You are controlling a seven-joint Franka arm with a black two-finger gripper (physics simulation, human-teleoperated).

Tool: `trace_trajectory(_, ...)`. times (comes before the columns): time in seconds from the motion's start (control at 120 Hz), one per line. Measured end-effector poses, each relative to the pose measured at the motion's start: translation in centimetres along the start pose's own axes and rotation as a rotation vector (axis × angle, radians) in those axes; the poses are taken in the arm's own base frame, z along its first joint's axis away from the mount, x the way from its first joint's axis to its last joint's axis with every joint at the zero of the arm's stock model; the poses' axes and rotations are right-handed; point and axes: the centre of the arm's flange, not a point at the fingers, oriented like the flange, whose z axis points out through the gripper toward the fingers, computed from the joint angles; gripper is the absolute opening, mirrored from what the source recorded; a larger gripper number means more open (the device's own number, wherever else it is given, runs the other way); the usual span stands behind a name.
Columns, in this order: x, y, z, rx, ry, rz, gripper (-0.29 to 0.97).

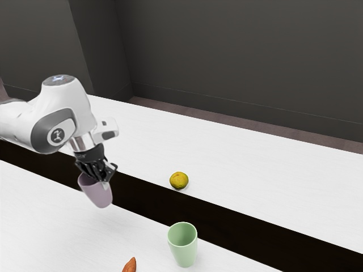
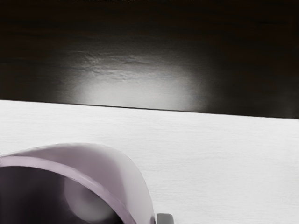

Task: Place the left cup onto the right cup

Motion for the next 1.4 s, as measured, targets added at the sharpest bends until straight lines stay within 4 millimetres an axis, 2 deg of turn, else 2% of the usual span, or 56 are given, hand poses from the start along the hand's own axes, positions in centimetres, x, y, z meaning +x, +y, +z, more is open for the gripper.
trace_trajectory(0.125, -0.7, 5.2, -3.2, 0.015, -0.015, 0.118, -0.1)
trace_trajectory(0.225, -2.3, 9.3, -5.6, 0.014, -0.028, 0.214, -0.1)
trace_trajectory(0.342, -4.5, 13.2, -8.3, 0.034, -0.024, 0.306, -0.1)
trace_trajectory(0.433, -5.2, 15.0, -9.2, 0.038, -0.035, 0.341, -0.1)
trace_trajectory(0.6, -4.6, 17.8, -8.7, 0.029, -0.074, 0.377, -0.1)
trace_trajectory(0.767, -3.4, 22.3, -8.4, 0.002, -0.069, 0.432, -0.1)
trace_trajectory(0.883, -2.7, 24.5, -6.8, -0.012, -0.082, 0.458, -0.1)
trace_trajectory(0.975, -2.5, 25.3, -5.3, -0.024, -0.1, 0.463, -0.1)
trace_trajectory(1.158, -2.9, 26.2, -3.6, -0.034, -0.12, 0.474, -0.1)
trace_trajectory(1.4, -2.6, 27.4, -2.7, -0.043, -0.098, 0.49, -0.1)
